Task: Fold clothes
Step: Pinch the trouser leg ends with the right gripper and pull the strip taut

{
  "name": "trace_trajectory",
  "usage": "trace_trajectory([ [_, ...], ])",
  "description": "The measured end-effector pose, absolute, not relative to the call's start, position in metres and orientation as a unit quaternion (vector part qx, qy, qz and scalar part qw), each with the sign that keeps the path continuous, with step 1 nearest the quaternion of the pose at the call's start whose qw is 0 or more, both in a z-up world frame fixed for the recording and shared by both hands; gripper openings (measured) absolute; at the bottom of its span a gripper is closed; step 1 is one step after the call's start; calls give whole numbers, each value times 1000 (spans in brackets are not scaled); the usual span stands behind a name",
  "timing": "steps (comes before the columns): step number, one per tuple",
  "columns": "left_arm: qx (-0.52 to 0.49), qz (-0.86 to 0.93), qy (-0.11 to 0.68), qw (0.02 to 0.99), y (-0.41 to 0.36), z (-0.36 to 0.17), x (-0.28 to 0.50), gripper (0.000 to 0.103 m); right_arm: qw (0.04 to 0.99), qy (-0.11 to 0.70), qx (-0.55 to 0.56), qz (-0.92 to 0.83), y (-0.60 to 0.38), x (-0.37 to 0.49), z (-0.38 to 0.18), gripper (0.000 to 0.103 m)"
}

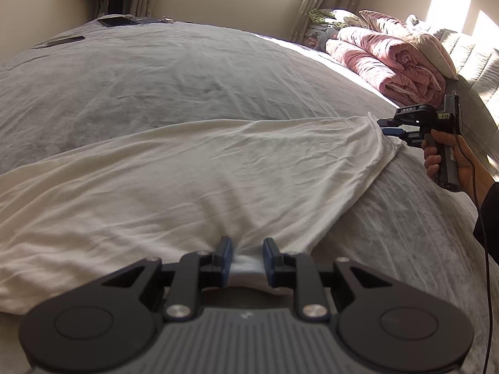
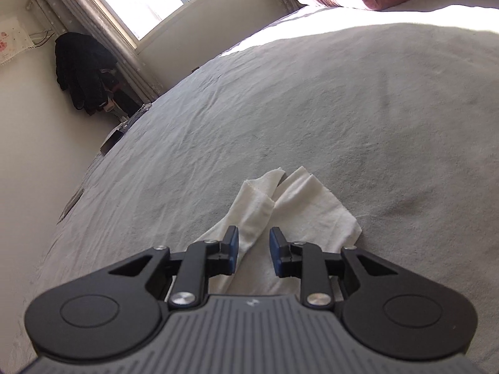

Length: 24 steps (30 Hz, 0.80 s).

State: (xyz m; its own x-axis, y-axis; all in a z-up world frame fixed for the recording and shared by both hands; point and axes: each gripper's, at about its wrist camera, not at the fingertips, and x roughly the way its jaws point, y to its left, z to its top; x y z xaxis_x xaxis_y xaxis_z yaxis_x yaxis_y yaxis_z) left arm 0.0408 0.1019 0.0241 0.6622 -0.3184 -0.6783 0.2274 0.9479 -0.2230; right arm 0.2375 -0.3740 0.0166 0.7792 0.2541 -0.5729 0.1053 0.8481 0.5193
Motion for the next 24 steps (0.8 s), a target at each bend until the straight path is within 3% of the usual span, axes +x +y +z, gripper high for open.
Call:
trace_trajectory([
  [2,-59,-150,383,910,102,24,41,23,907,331,257,38,-367,240,18,25],
  [4,-59,-151,382,910,102,24,40,23,908,331,254,35,-362,242,18,13],
  [7,-59,-151,382,910,102,24,40,23,914,327,240,26,-359,239,21,6],
  [16,-59,-152,383,909,101,25,40,23,939,303,165,-5,-353,225,42,5],
  [24,-55,-153,383,909,101,24,40,23,942,314,107,-45,-358,212,26,5],
])
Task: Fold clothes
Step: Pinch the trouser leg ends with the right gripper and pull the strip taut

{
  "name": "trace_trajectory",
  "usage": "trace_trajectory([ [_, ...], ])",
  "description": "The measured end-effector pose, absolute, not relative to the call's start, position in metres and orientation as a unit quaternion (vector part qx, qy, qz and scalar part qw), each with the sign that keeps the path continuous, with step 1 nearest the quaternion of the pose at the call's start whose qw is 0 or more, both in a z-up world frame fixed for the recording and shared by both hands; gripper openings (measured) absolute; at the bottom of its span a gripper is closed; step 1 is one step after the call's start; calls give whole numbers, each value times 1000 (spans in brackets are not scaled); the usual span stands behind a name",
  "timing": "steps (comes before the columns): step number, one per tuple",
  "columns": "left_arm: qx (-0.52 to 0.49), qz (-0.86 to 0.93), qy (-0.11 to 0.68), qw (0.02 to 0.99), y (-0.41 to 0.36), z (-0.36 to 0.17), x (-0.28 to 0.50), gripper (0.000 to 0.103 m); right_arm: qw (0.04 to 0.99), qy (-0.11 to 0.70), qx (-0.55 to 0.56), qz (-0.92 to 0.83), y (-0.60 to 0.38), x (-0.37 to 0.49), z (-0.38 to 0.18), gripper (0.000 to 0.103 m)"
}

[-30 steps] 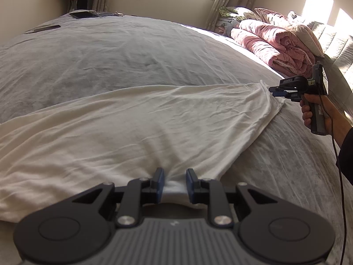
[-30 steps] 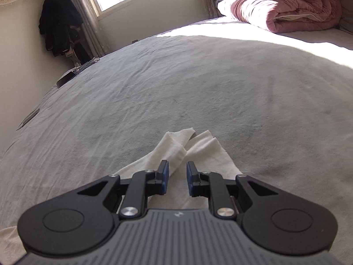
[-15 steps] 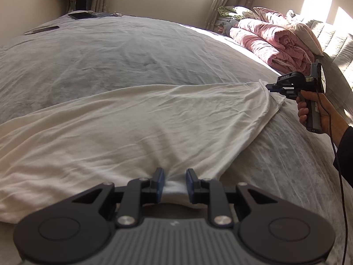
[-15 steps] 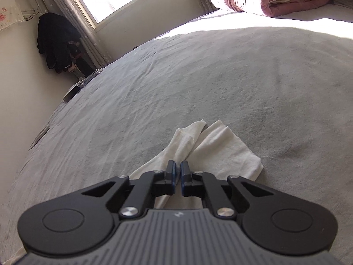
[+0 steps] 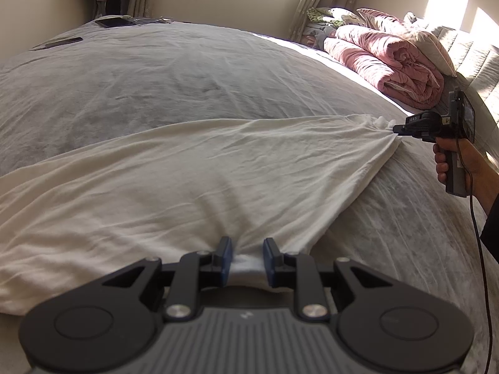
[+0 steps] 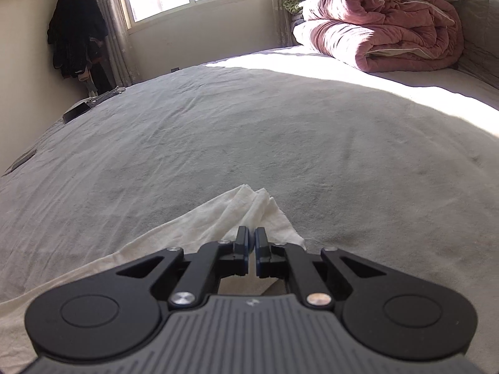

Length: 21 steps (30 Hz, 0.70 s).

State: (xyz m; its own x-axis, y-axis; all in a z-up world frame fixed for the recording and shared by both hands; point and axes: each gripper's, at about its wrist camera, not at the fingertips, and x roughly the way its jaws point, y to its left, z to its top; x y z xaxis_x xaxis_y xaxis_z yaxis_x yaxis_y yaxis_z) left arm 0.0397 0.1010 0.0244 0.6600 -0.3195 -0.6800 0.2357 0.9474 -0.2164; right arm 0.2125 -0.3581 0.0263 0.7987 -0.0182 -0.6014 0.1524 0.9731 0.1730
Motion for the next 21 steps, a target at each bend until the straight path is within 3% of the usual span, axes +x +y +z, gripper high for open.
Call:
trace_trajectory([
  [7,-50,-153,383,910,100,24,40,23,943,316,93,-55,-358,203,16,5],
  [15,-49,-154,382,910,100,24,40,23,940,301,157,-35,-368,203,23,8],
  [17,-49,-154,383,910,100,24,40,23,937,305,164,-34,-368,206,21,16],
  [21,-49,-154,383,910,100,24,40,23,935,309,167,-46,-369,209,20,16],
])
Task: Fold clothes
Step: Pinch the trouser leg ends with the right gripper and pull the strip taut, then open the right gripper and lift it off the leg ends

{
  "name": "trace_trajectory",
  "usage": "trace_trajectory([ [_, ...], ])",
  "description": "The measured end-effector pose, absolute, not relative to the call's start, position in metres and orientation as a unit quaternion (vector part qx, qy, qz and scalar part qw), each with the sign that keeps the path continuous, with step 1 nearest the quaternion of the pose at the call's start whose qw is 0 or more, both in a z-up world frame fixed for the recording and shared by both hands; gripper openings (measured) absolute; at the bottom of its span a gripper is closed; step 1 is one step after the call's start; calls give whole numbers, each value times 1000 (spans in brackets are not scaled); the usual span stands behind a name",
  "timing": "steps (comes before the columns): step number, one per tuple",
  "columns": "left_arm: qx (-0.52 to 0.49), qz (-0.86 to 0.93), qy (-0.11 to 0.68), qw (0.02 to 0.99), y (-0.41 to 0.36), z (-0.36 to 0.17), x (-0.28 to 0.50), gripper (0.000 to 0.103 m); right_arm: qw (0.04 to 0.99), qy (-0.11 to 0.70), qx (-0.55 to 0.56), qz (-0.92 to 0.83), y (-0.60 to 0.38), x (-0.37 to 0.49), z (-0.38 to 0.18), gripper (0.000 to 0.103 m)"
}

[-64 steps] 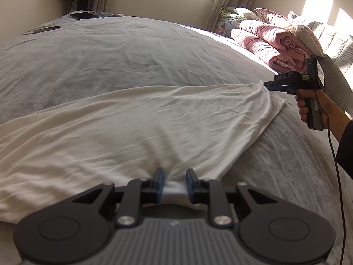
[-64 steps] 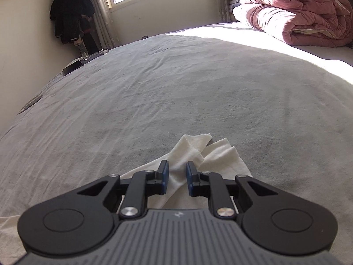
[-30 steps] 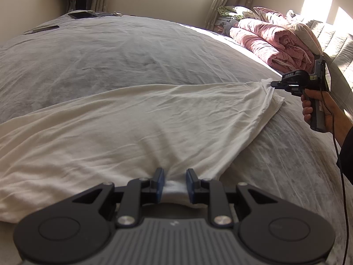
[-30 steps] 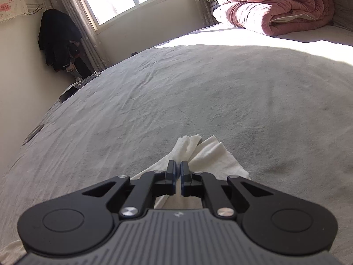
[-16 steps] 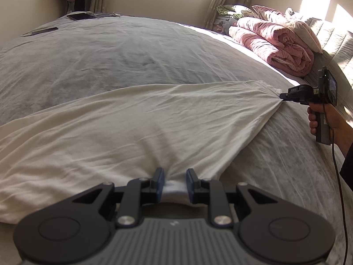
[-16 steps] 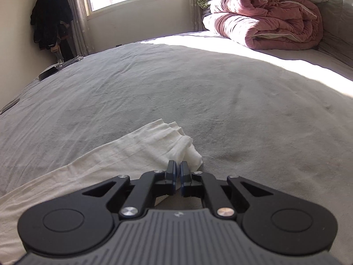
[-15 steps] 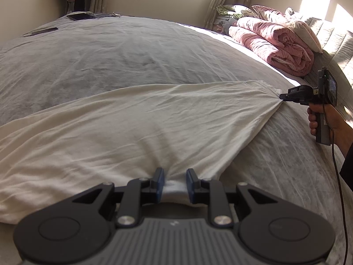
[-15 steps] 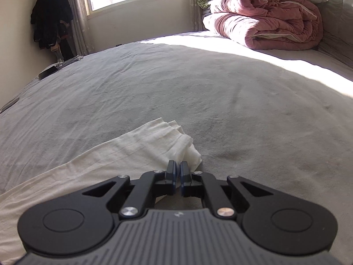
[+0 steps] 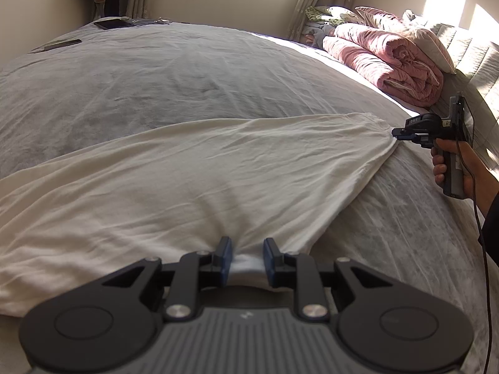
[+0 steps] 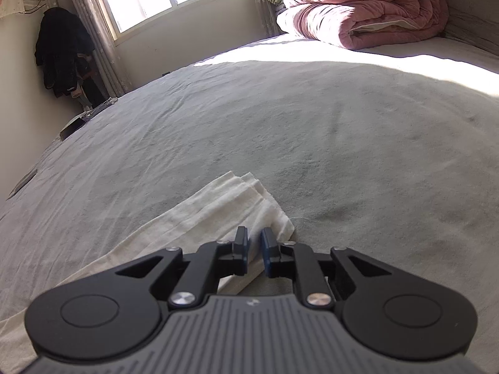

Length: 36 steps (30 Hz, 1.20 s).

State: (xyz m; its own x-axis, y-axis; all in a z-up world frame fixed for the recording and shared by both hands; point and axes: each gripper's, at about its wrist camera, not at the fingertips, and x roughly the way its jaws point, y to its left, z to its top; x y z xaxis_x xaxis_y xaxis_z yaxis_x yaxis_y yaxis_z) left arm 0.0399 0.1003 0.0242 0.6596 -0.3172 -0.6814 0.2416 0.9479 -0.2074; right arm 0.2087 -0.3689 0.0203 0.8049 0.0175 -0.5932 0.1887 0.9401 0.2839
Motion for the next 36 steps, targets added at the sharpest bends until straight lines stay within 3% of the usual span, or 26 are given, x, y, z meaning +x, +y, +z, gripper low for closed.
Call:
trace_trajectory([
  [4,-50,-154,384,909,100,25,40,23,947,287,129,-67,-365,200,28,1],
  [9,-48,-153,384,909,99,25,39,23,942,295,148,-58,-375,200,27,1],
  [12,-48,-153,384,909,100,25,39,23,932,300,193,-62,-384,205,24,20],
  [13,-48,-153,384,909,100,25,39,23,930,301,204,-58,-385,206,23,32],
  [18,-48,-154,384,909,100,25,39,23,931,305,192,-56,-378,216,19,35],
  [20,-48,-155,384,909,100,24,39,23,935,310,157,-67,-369,221,18,26],
  [21,-49,-155,384,909,100,24,39,23,938,310,140,-74,-367,221,19,8],
  [22,-49,-155,385,909,100,24,39,23,939,309,124,-82,-364,220,20,5],
  [31,-44,-153,385,909,98,25,39,23,956,277,36,-93,-351,204,38,4],
  [36,-40,-156,387,908,99,25,39,24,945,309,8,-110,-356,214,21,4],
])
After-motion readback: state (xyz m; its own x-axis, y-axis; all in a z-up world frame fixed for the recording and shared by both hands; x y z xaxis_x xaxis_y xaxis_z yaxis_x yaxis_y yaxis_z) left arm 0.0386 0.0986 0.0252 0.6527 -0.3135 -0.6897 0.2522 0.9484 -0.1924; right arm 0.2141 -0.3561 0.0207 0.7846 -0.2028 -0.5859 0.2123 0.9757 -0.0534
